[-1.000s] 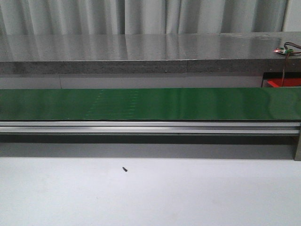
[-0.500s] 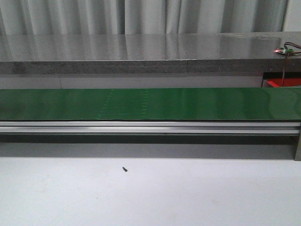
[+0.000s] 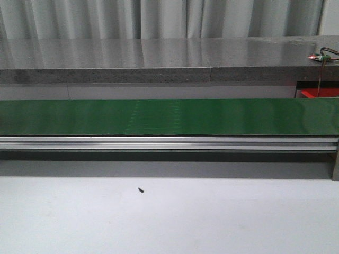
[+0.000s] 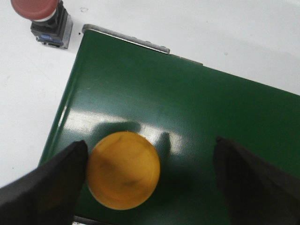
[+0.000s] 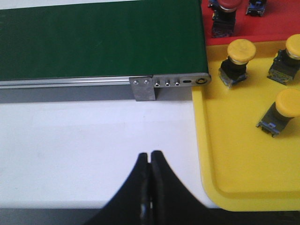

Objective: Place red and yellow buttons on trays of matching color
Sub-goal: 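Carry the yellow button onto the belt and open the left gripper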

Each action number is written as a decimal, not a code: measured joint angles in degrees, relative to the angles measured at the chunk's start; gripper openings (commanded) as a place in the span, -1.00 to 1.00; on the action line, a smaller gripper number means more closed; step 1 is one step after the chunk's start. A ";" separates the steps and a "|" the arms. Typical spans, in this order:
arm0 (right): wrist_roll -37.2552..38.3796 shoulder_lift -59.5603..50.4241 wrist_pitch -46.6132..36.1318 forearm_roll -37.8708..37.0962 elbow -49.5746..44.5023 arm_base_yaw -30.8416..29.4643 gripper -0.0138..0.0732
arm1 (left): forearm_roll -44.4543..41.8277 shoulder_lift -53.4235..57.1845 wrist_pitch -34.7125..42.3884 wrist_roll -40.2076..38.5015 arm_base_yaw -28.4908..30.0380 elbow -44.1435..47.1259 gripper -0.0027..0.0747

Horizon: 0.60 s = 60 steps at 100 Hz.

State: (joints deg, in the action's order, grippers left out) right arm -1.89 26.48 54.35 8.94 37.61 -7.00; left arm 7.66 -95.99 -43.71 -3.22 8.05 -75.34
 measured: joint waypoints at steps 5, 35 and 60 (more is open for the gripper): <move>0.00 0.00 0.00 0.00 0.00 0.00 -0.83 | 0.00 0.43 0.00 0.08 0.00 0.00 0.53; 0.00 0.00 0.00 0.00 0.00 0.00 -0.83 | -0.14 6.58 0.84 0.08 0.72 0.00 0.53; 0.00 0.00 0.00 0.00 0.00 0.00 -0.83 | -0.14 6.74 1.42 -1.20 5.55 0.00 0.53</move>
State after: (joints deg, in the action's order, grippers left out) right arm -1.89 26.48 54.35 8.94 37.61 -7.00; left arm 7.52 -89.26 -42.29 -4.41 13.60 -75.34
